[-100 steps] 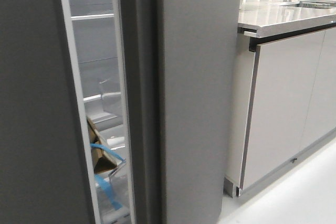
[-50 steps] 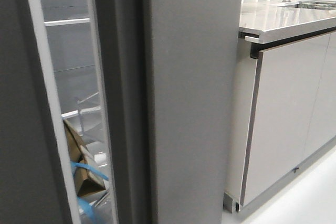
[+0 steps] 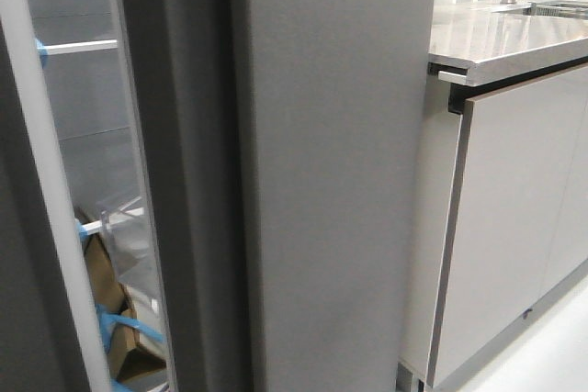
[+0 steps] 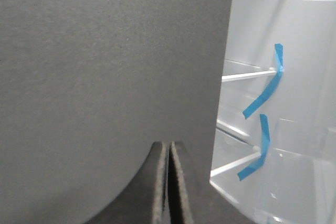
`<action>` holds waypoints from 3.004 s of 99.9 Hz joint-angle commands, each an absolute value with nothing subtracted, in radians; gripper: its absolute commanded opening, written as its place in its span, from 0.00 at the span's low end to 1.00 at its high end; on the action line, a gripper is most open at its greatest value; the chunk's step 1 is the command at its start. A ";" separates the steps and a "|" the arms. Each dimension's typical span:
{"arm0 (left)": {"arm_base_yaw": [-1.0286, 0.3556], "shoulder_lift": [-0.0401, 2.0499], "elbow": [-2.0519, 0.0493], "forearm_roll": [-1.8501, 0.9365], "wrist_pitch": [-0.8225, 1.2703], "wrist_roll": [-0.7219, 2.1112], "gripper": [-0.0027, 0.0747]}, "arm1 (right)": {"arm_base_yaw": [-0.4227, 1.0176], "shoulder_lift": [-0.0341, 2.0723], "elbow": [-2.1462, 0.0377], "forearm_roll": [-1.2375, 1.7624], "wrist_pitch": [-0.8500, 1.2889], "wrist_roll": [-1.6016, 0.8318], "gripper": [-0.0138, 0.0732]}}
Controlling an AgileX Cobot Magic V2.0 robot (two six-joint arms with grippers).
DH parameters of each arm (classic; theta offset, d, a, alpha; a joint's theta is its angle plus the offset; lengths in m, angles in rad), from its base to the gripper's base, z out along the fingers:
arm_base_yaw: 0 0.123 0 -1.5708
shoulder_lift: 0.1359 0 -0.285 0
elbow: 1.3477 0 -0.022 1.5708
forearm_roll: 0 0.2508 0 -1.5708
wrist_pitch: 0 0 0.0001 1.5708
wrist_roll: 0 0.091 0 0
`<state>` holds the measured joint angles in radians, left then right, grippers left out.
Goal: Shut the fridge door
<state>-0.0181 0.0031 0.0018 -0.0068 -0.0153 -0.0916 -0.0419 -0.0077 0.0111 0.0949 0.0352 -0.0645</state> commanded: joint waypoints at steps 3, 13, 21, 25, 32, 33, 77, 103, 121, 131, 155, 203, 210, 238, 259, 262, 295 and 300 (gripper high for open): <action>-0.023 0.022 0.030 -0.008 -0.092 -0.095 0.01 | -0.046 -0.021 0.023 0.096 -0.042 -0.070 0.07; -0.023 0.022 0.030 -0.008 -0.092 -0.095 0.01 | -0.046 -0.021 0.023 0.096 -0.042 -0.070 0.07; -0.023 0.022 0.030 -0.008 -0.092 -0.095 0.01 | -0.046 -0.021 0.023 0.096 -0.042 -0.070 0.07; -0.023 0.022 0.030 -0.008 -0.092 -0.095 0.01 | -0.046 -0.021 0.023 0.096 -0.042 -0.070 0.07; -0.023 0.022 0.030 -0.008 -0.092 -0.095 0.01 | -0.046 -0.021 0.023 0.096 -0.042 -0.070 0.07; -0.023 0.022 0.030 -0.008 -0.092 -0.095 0.01 | -0.046 -0.021 0.023 0.096 -0.042 -0.070 0.07; -0.023 0.022 0.030 -0.008 -0.092 -0.095 0.01 | -0.046 -0.021 0.023 0.096 -0.042 -0.070 0.07; -0.023 0.022 0.030 -0.008 -0.092 -0.095 0.01 | -0.046 -0.021 0.023 0.096 -0.042 -0.070 0.07; -0.023 0.022 0.030 -0.008 -0.092 -0.095 0.01 | -0.046 -0.021 0.023 0.096 -0.042 -0.070 0.07; -0.023 0.022 0.030 -0.008 -0.092 -0.095 0.01 | -0.046 -0.021 0.023 0.096 -0.042 -0.070 0.07; -0.023 0.022 0.030 -0.008 -0.092 -0.095 0.01 | -0.046 -0.021 0.023 0.096 -0.043 -0.070 0.07; -0.023 0.022 0.030 -0.008 -0.092 -0.095 0.01 | -0.034 0.043 -0.045 0.096 -0.083 -0.070 0.07; -0.023 0.022 0.030 -0.008 -0.092 -0.095 0.01 | -0.017 0.083 -0.097 0.096 -0.083 -0.070 0.07; -0.023 0.022 0.030 -0.008 -0.092 -0.095 0.01 | 0.039 0.262 -0.353 0.096 -0.083 -0.070 0.07; -0.023 0.022 0.030 -0.008 -0.092 -0.095 0.01 | 0.130 0.417 -0.590 0.096 -0.035 -0.070 0.07; -0.023 0.022 0.030 -0.008 -0.092 -0.095 0.01 | 0.148 0.438 -0.634 0.096 -0.023 -0.070 0.07; -0.023 0.022 0.030 -0.008 -0.092 -0.095 0.01 | 0.443 0.663 -0.977 0.096 0.099 -0.070 0.07; -0.023 0.022 0.030 -0.008 -0.092 -0.095 0.01 | 0.487 0.689 -1.006 0.096 0.097 -0.070 0.07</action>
<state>-0.0181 0.0031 0.0018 -0.0068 -0.0153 -0.0916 0.4195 0.6394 -0.9205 0.0949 0.1538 -0.0645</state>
